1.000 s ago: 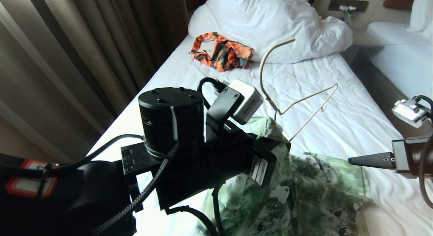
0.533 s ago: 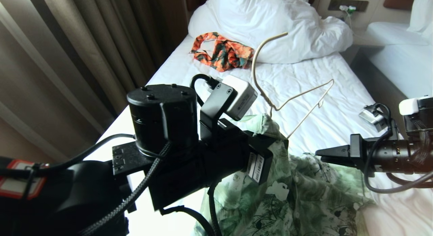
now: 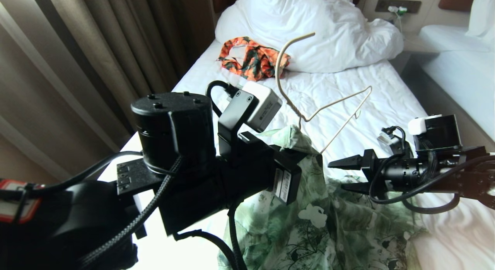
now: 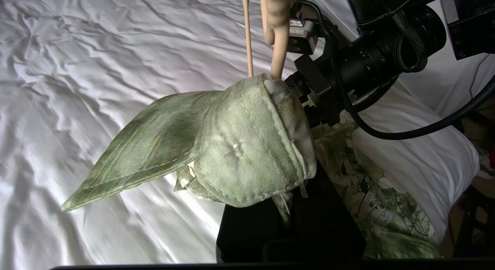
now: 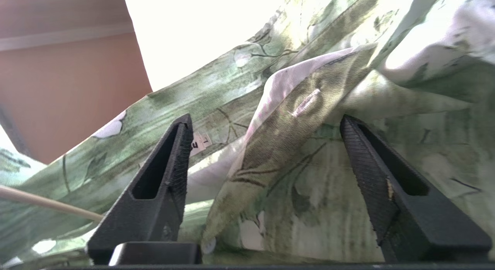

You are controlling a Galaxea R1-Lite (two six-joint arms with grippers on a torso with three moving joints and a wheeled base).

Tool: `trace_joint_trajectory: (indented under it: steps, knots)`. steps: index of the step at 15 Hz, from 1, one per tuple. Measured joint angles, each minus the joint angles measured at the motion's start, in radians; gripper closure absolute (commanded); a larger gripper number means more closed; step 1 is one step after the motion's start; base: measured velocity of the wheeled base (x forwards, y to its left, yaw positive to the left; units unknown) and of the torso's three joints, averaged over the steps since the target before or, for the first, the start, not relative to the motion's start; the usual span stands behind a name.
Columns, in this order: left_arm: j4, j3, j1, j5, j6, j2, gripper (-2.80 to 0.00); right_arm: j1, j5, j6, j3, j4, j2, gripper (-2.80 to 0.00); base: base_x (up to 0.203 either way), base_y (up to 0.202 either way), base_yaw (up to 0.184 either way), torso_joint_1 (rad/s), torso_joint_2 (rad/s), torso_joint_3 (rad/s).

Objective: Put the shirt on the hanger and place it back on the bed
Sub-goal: Hook the other side of the shirt onto the hanger

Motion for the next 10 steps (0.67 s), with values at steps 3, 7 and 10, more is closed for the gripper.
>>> trace_joint_trajectory:
  steps: [3, 7, 10]
  knots:
    - [0.0, -0.002, 0.0, 0.0, 0.001, -0.002, 0.0, 0.019, -0.002, 0.028, -0.018, 0.001, 0.018, -2.8, 0.0, 0.0, 0.0, 0.0, 0.0, 0.0]
    - [0.0, -0.001, 0.002, 0.003, 0.001, -0.004, 0.0, 0.028, -0.004, 0.051, -0.032, -0.005, 0.044, -2.8, 0.0, 0.0, 0.0, 0.0, 0.0, 0.0]
    - [0.0, -0.001, 0.0, 0.002, 0.001, -0.004, 0.0, 0.045, -0.002, 0.102, -0.036, -0.081, 0.05, 0.0, 0.0, 0.0, 0.0, 0.0, 0.0, 0.0]
